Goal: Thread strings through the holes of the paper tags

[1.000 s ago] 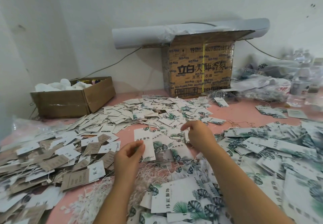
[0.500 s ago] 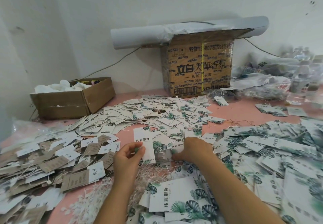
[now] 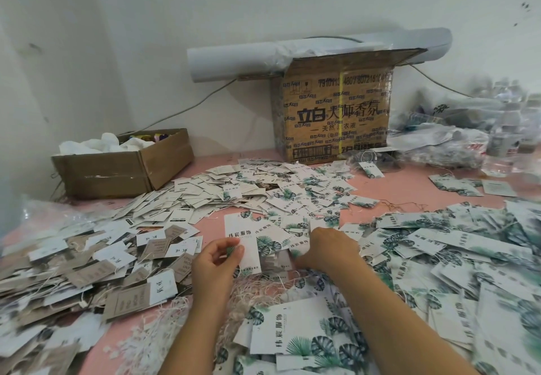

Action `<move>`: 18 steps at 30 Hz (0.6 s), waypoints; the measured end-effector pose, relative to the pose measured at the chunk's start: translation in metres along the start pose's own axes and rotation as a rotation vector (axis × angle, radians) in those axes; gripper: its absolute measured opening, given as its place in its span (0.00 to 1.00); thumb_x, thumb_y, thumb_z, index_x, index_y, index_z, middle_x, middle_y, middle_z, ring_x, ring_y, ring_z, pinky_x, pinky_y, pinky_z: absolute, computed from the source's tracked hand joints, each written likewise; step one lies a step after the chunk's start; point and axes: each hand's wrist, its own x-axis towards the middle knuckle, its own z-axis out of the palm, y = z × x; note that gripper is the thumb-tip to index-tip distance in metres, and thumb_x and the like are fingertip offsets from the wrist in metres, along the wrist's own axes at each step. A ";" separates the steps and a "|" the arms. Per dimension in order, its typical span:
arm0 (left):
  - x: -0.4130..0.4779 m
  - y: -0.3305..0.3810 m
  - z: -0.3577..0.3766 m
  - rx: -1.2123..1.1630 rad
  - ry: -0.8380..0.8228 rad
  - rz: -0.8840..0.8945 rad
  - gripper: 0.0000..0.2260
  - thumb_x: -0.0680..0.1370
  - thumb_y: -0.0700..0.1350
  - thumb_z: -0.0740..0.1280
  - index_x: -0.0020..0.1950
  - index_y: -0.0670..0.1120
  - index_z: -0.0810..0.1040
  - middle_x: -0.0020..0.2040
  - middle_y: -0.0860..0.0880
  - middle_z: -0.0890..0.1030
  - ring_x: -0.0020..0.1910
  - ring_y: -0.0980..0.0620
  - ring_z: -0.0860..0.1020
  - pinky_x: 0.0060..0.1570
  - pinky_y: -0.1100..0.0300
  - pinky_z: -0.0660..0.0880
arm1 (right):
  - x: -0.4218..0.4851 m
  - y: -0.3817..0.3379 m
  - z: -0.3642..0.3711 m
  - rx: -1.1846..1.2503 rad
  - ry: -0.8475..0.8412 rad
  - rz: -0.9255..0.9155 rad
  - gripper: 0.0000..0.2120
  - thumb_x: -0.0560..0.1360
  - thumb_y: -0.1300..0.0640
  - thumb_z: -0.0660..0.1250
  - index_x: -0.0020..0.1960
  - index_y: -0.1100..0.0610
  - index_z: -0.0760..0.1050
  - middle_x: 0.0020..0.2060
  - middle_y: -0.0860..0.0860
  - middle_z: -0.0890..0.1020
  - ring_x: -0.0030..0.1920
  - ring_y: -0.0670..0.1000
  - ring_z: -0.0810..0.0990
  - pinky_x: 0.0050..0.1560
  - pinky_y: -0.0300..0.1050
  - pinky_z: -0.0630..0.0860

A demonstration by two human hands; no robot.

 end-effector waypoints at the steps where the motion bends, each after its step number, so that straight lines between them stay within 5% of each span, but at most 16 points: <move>1: 0.000 0.000 0.000 -0.003 0.000 -0.003 0.07 0.73 0.36 0.70 0.44 0.49 0.80 0.45 0.51 0.82 0.45 0.56 0.78 0.39 0.66 0.71 | 0.000 0.000 0.000 -0.003 0.000 0.001 0.20 0.70 0.41 0.69 0.45 0.56 0.66 0.38 0.49 0.72 0.43 0.53 0.73 0.42 0.45 0.72; 8: 0.000 0.000 0.000 -0.003 -0.006 -0.007 0.07 0.73 0.36 0.70 0.45 0.48 0.80 0.45 0.51 0.82 0.46 0.55 0.79 0.39 0.67 0.71 | -0.005 -0.006 -0.005 -0.072 0.018 -0.007 0.12 0.73 0.50 0.67 0.47 0.57 0.69 0.35 0.48 0.70 0.43 0.53 0.73 0.42 0.45 0.72; 13: 0.000 -0.001 0.000 -0.015 -0.009 -0.011 0.07 0.73 0.36 0.70 0.45 0.48 0.79 0.46 0.51 0.82 0.46 0.55 0.78 0.39 0.67 0.71 | -0.006 -0.008 -0.005 -0.146 0.065 -0.010 0.13 0.74 0.54 0.66 0.57 0.57 0.72 0.44 0.50 0.74 0.50 0.54 0.77 0.41 0.46 0.70; 18: 0.002 -0.003 0.000 -0.009 0.002 -0.003 0.08 0.72 0.36 0.71 0.45 0.49 0.79 0.47 0.52 0.81 0.48 0.55 0.77 0.40 0.64 0.70 | -0.007 -0.012 -0.007 -0.176 0.072 0.012 0.12 0.75 0.57 0.66 0.58 0.57 0.72 0.42 0.50 0.73 0.44 0.53 0.73 0.39 0.46 0.70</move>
